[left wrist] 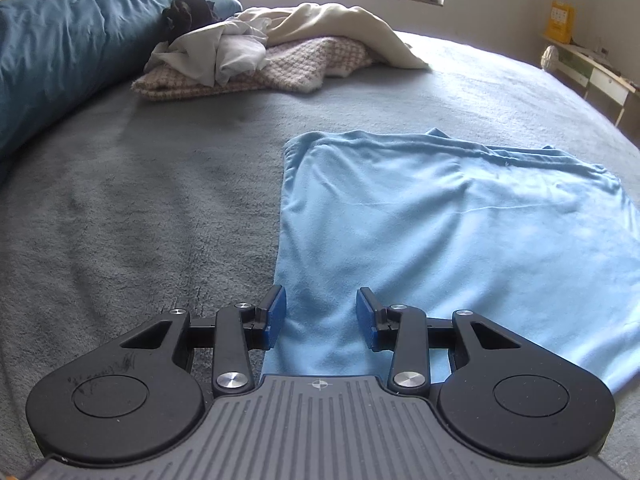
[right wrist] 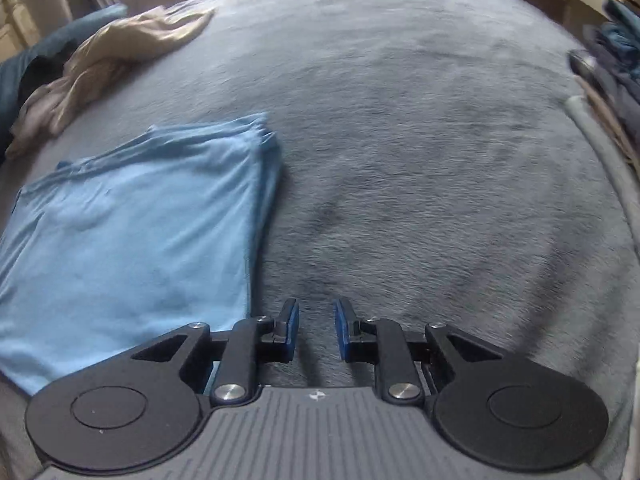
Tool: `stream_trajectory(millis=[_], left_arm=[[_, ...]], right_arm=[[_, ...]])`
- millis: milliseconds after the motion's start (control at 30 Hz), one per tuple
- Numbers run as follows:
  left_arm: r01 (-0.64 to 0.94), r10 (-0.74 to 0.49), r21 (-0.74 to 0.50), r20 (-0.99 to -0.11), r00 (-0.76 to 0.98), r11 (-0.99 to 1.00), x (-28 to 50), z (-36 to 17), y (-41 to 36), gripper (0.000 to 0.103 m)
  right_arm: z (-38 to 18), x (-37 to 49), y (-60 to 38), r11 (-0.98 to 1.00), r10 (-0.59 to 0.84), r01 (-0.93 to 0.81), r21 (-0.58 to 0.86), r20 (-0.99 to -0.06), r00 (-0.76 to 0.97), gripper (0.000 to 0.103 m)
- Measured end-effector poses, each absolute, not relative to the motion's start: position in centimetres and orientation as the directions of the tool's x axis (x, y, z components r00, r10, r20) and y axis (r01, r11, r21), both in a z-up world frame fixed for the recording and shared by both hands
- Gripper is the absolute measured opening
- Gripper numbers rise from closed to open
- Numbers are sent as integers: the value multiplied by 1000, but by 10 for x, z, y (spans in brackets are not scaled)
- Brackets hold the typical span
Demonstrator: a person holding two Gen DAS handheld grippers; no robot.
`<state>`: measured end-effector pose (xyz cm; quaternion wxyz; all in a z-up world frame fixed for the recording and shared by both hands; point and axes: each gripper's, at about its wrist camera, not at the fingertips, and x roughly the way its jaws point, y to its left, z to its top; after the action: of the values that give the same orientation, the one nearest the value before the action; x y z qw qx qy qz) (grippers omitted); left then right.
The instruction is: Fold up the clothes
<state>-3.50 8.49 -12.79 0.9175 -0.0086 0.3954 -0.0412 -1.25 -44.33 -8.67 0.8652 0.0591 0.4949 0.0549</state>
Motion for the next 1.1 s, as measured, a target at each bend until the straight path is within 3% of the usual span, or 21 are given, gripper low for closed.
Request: stream_trajectory(millis=[133, 233, 333, 433, 667, 767, 933, 1100], left_arm=[[79, -92, -52, -721, 687, 996, -36, -129, 85, 38], [81, -99, -60, -717, 690, 995, -39, -130, 89, 38], [72, -88, -53, -722, 687, 996, -45, -132, 99, 38], [71, -94, -62, -721, 686, 996, -53, -131, 111, 38], [238, -182, -12, -684, 707, 971, -65, -121, 87, 39], [284, -193, 18, -692, 695, 959, -73, -124, 80, 39], [247, -171, 0, -721, 671, 969, -84, -130, 96, 39], [263, -186, -4, -716, 672, 965, -82, -131, 92, 39]], right_arm=[[-72, -37, -403, 961, 250, -241, 138, -809, 532, 21], [-85, -52, -386, 941, 236, -329, 76, -845, 480, 20], [-104, -66, -405, 963, 93, -269, -29, -899, 428, 21], [-93, -80, -421, 981, 48, -191, -41, -898, 438, 21], [-81, -84, -358, 938, 205, -345, 28, -847, 490, 20], [-104, -89, -347, 921, 156, -388, -22, -894, 421, 20], [-104, -104, -376, 953, 68, -301, -47, -930, 361, 20], [-80, -97, -360, 956, 158, -293, 27, -888, 433, 20]])
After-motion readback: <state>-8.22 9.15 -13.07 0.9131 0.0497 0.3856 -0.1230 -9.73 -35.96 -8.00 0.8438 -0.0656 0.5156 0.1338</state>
